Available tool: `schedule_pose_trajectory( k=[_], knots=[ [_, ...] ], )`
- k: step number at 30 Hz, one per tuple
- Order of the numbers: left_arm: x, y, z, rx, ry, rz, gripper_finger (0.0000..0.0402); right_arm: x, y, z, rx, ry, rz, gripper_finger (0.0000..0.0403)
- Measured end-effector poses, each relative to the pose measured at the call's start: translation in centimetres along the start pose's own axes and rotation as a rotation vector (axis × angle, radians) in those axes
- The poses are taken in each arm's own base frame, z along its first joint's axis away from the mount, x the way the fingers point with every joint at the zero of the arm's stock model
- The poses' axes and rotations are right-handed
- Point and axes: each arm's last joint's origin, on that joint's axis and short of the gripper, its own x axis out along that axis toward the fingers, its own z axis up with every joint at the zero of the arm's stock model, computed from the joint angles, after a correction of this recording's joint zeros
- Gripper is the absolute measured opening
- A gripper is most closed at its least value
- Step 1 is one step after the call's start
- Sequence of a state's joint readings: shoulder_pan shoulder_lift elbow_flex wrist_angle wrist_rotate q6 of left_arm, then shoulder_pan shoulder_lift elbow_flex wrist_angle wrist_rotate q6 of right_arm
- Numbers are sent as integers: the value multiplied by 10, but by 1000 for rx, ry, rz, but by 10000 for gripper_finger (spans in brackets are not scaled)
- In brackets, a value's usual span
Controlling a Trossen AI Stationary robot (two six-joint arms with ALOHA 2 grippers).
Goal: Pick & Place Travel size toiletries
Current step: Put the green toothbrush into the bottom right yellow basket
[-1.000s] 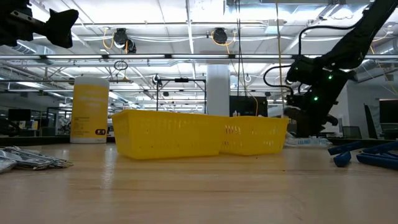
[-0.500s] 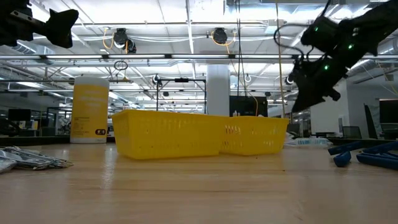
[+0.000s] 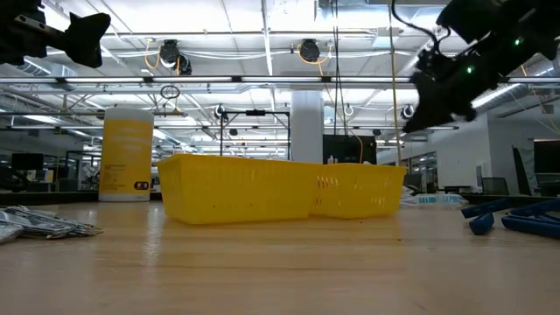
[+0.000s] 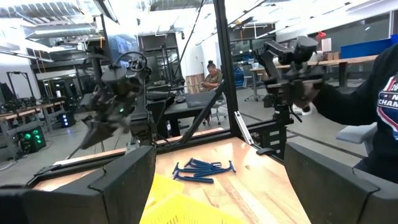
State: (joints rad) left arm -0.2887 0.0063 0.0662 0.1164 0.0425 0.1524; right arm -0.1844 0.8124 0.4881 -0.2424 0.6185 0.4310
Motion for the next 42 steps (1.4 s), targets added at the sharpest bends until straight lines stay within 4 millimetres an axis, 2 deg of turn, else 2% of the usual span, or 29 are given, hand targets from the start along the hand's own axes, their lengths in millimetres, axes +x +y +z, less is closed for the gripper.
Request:
schedule_pose_trajectory(
  k=[2, 5, 8, 11, 15, 18, 21, 26, 34, 38, 42],
  knots=[
    [0, 0, 0, 0, 0, 0, 349, 2, -9, -2, 14, -14, -166, 0],
    [0, 0, 0, 0, 0, 0, 349, 8, -22, -5, -6, 39, -270, 17],
    [0, 0, 0, 0, 0, 0, 349, 20, -32, -8, 13, 124, -275, 59],
    [0, 0, 0, 0, 0, 0, 349, 35, -42, -16, 44, 165, -264, 117],
    [0, 0, 0, 0, 0, 0, 349, 51, -60, -29, 113, 183, -348, 184],
    [0, 0, 0, 0, 0, 0, 349, 60, -71, -35, 175, 224, -322, 213],
    [0, 0, 0, 0, 0, 0, 349, 67, -80, -40, 214, 250, -284, 226],
    [0, 0, 0, 0, 0, 0, 349, 78, -87, -48, 225, 279, -238, 222],
    [0, 0, 0, 0, 0, 0, 349, 87, -86, -57, 149, 313, -259, 187],
    [0, 0, 0, 0, 0, 0, 349, 87, -86, -58, 144, 325, -252, 151],
    [0, 0, 0, 0, 0, 0, 349, 87, -85, -59, 145, 343, -229, 90]
  ],
)
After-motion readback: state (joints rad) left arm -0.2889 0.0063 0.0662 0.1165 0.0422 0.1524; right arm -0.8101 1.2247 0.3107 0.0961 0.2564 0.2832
